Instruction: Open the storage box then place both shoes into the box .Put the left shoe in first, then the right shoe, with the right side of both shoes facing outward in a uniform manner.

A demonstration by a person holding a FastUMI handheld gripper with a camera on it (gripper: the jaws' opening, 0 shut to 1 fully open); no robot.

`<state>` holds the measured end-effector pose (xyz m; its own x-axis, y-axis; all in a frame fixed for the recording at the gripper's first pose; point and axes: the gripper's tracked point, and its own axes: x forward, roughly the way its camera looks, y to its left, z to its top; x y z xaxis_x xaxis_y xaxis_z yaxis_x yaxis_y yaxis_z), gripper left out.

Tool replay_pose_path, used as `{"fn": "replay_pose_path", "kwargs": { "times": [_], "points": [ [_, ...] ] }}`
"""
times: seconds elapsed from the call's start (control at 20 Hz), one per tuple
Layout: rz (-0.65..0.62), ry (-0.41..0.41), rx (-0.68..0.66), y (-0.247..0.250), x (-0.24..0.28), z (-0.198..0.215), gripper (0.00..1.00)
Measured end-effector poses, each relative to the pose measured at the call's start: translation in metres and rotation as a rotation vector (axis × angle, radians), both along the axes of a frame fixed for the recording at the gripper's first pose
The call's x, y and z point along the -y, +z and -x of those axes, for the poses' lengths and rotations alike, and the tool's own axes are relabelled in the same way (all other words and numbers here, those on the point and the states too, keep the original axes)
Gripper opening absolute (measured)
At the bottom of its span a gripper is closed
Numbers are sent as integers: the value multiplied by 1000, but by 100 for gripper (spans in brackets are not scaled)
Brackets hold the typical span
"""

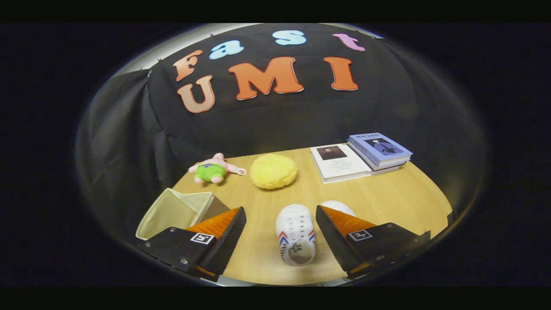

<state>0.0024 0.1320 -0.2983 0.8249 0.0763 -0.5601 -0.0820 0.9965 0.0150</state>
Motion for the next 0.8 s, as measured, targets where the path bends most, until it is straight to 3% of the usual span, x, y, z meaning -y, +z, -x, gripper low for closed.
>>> {"fn": "replay_pose_path", "kwargs": {
  "times": [0.2, 0.5, 0.8],
  "points": [
    [30, -17, -60, -33, 26, 6, 89],
    [25, 6, -189, -89, 36, 11, 50],
    [34, 21, -307, -137, 39, 12, 45]
  ]
}}
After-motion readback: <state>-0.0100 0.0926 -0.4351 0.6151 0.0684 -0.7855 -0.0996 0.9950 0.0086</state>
